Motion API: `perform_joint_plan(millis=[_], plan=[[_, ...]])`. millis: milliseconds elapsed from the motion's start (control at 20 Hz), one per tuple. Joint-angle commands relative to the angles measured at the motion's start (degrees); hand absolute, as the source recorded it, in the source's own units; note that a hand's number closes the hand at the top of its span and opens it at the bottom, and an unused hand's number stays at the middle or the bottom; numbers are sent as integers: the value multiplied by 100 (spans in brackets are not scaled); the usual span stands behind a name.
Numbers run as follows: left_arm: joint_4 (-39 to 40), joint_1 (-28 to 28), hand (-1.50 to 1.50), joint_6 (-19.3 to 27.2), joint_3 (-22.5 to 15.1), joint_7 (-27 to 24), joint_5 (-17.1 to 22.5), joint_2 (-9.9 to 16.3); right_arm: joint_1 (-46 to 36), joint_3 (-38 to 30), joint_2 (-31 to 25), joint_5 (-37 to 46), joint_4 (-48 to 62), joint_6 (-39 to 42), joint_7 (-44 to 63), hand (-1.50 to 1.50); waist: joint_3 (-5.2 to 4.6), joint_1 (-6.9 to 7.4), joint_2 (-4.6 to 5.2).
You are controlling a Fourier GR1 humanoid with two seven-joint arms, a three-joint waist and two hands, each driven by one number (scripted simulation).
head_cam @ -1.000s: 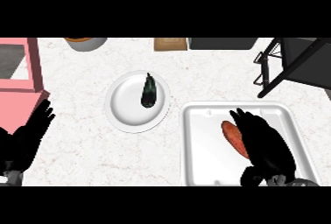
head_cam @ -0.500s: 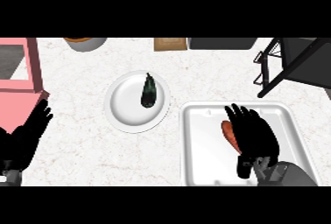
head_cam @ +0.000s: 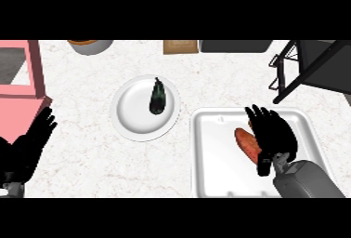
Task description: Pick the sweet potato from the tray and place it in the tiered shelf
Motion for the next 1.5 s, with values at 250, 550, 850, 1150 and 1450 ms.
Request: perform_joint_plan(millis=[250,550,850,1150,1450], plan=[[430,-23,0,-538,517,-265,-184,-155,114,-150,406,750,839,-636,-711,-150,0,-4,3],[-238,58,0,-617,629,268,-398,-261,-164,-655,499,919,1648,-778,-1337,-150,1,4,1],[5,-182,0,-321,434,98,-836,-740,-246,-892,658,834,1964,-718,-1629,150,1,-6,4],[-331,251,0,-650,773,203,-704,-675,-132,-718,729,1415,1997,-1005,-1825,150,1,11,-1],[-414,93,0,-649,785,351,-866,-763,-142,-1037,410,1498,1449,-1257,-2221,150,1,-6,-4]])
